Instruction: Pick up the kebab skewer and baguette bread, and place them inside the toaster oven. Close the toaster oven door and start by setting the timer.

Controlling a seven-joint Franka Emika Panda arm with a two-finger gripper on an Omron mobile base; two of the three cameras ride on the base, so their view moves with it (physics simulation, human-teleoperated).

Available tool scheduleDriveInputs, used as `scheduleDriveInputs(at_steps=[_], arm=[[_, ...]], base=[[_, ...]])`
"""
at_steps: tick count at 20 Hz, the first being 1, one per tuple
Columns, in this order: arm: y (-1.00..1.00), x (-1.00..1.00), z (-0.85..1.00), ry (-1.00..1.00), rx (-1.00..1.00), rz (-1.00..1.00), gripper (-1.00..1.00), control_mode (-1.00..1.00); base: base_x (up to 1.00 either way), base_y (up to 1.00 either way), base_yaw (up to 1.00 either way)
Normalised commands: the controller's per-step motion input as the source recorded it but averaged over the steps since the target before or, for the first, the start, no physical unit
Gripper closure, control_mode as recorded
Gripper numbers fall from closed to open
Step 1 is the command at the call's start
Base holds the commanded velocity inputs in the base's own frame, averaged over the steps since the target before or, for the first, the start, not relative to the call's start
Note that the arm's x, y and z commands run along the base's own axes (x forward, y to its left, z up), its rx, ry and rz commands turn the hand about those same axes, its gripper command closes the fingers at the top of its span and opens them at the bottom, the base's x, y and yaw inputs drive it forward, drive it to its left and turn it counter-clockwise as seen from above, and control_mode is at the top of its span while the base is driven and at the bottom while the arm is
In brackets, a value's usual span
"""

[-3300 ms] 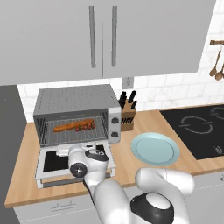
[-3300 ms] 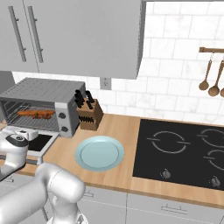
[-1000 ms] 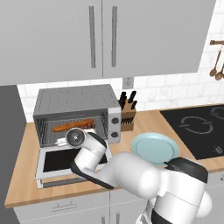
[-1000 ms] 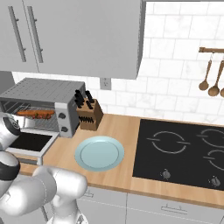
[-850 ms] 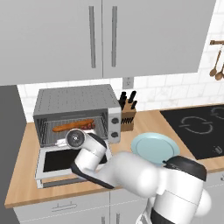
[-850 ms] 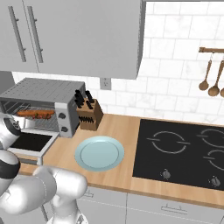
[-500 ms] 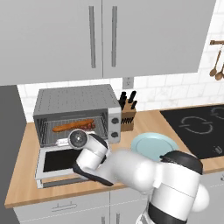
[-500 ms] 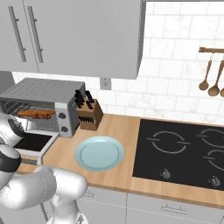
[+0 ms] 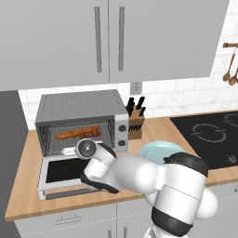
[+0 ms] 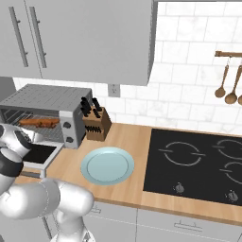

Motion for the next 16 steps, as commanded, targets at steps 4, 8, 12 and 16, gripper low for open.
scheduleDriveInputs(at_steps=[4,8,12,16], arm=[[0.0,0.23,0.0,0.0,0.0,0.0,-1.0,-1.0],[0.0,0.24,0.0,0.0,0.0,0.0,-1.0,-1.0],[0.0,0.24,0.01,0.0,0.0,0.0,-1.0,-1.0],[0.0,0.24,0.07,0.0,0.0,0.0,-1.0,-1.0]], base=[[0.0,0.0,0.0],[0.0,0.0,0.0],[0.0,0.0,0.0],[0.0,0.0,0.0]])
